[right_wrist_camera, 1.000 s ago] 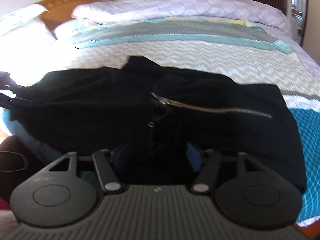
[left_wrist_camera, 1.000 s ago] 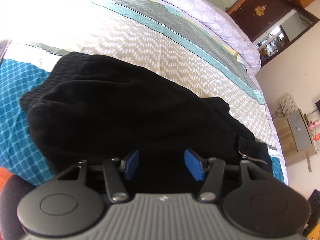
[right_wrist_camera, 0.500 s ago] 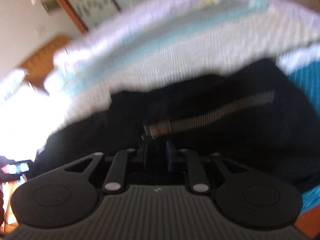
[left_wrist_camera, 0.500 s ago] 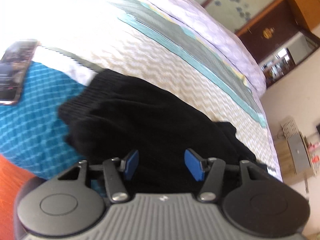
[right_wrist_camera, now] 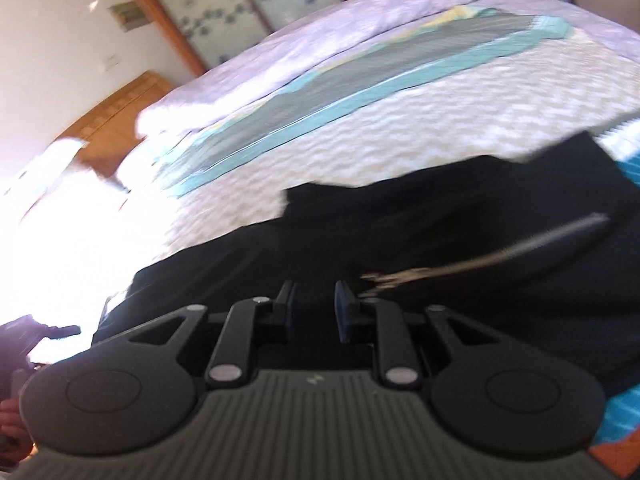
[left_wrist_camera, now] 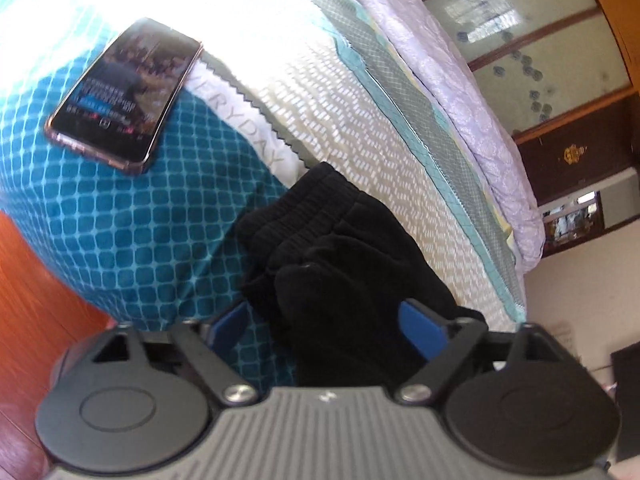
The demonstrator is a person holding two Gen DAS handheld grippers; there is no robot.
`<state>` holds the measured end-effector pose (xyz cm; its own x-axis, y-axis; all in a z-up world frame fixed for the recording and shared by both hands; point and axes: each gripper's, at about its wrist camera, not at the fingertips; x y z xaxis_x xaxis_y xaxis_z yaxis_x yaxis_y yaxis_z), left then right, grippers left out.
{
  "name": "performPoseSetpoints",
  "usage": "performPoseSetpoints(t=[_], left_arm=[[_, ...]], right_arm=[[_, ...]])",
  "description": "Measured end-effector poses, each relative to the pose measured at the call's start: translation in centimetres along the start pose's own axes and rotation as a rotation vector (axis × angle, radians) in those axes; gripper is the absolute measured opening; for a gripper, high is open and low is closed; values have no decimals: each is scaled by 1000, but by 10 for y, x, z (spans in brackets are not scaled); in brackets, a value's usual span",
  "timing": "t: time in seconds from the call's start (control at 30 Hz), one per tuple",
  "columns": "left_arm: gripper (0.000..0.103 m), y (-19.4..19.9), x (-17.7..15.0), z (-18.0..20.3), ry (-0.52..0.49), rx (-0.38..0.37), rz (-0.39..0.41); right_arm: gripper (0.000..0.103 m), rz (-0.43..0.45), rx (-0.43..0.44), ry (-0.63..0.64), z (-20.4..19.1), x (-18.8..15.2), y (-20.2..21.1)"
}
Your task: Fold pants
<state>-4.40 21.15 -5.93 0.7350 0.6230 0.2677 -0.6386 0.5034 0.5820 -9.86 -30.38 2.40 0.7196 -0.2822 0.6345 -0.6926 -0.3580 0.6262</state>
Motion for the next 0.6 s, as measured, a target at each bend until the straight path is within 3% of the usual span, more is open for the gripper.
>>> performPoseSetpoints(t=[0.17, 0.27, 0.3, 0.37, 0.43, 0.47, 0.5, 0.6], left_arm=[[97, -34, 9, -21, 123, -89, -70], [101, -51, 11, -7, 46, -82, -55], [95, -55, 11, -2, 14, -69, -43], [38, -63, 11, 4, -48, -18, -31], [32, -66, 10, 4, -53, 3, -21], [31, -64, 6, 7, -74, 14, -8], [31, -62, 3, 14, -118, 30, 9], [31, -48, -16, 56, -361, 67, 74]], right_arm=[[25, -64, 105, 84, -62, 8, -54], [25, -85, 168, 104, -90, 11, -82], [25, -103, 194, 88, -97, 11, -92], [25, -162, 229, 35, -106, 7, -113], [25, -280, 171, 21, -113, -10, -145], [19, -312, 135, 20, -113, -21, -156], [11, -270, 144, 0, -109, -24, -155], [11, -306, 170, -95, -98, -16, -157]])
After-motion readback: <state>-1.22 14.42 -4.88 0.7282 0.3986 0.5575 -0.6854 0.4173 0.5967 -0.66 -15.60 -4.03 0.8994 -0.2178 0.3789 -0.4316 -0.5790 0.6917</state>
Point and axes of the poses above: each gripper's, at about its wrist camera, not at the fingertips, and y roughly against the way its jaws point, z to its right, x to its top, and after that the axes turned 4 degrees about -x, right-handed
